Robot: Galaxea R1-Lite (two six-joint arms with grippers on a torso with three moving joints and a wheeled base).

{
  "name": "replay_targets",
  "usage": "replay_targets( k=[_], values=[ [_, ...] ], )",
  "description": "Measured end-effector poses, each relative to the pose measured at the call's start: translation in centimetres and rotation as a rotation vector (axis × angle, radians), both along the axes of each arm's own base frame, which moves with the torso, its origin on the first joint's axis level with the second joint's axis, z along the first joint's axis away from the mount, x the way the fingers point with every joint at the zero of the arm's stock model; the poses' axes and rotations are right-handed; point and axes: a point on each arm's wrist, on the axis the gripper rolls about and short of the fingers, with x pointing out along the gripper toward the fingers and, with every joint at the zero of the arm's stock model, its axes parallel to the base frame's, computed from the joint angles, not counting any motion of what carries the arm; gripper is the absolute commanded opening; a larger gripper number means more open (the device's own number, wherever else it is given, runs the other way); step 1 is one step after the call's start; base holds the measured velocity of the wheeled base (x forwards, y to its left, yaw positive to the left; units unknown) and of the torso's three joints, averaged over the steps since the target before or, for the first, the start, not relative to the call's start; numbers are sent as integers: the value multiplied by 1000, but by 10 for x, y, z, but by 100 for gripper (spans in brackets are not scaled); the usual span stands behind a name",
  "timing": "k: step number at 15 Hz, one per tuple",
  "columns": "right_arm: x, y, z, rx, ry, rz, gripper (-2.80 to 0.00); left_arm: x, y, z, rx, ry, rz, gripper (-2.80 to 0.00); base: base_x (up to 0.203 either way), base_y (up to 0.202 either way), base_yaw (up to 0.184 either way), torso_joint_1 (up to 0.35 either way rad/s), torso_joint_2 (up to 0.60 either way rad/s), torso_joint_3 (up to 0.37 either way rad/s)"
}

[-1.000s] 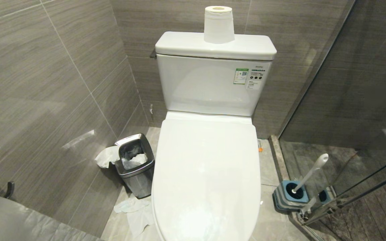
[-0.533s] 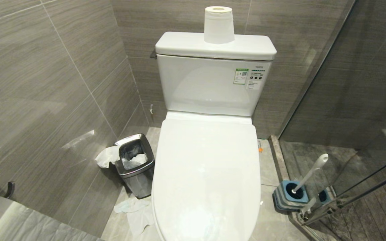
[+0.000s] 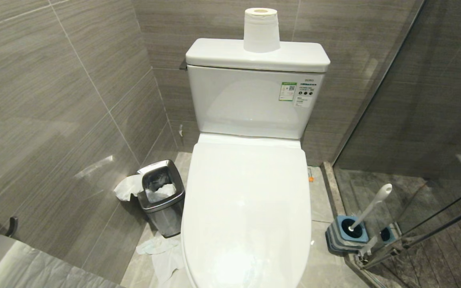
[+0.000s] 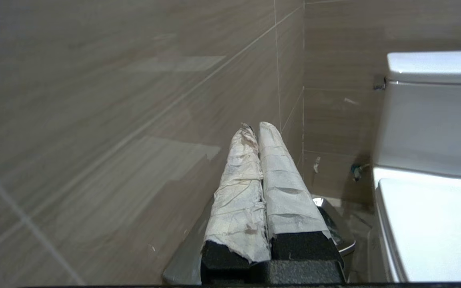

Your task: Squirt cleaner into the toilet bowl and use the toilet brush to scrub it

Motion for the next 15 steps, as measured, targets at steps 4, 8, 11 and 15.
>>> replay_targets(
  k=[4, 8, 11, 15],
  values=[
    [0, 0, 0, 1, 0, 0, -280, -7, -1, -53, 52, 15, 16, -280, 0, 0, 0, 0, 0, 0],
    [0, 0, 0, 0, 0, 0, -280, 12, -1, -85, 58, 40, 2, -280, 0, 0, 0, 0, 0, 0],
    [0, 0, 0, 0, -1, 0, -280, 36, -2, -110, 74, 61, -35, -280, 0, 0, 0, 0, 0, 0],
    [0, 0, 0, 0, -1, 0, -280, 62, -5, -149, 107, 160, -159, -280, 0, 0, 0, 0, 0, 0]
  ],
)
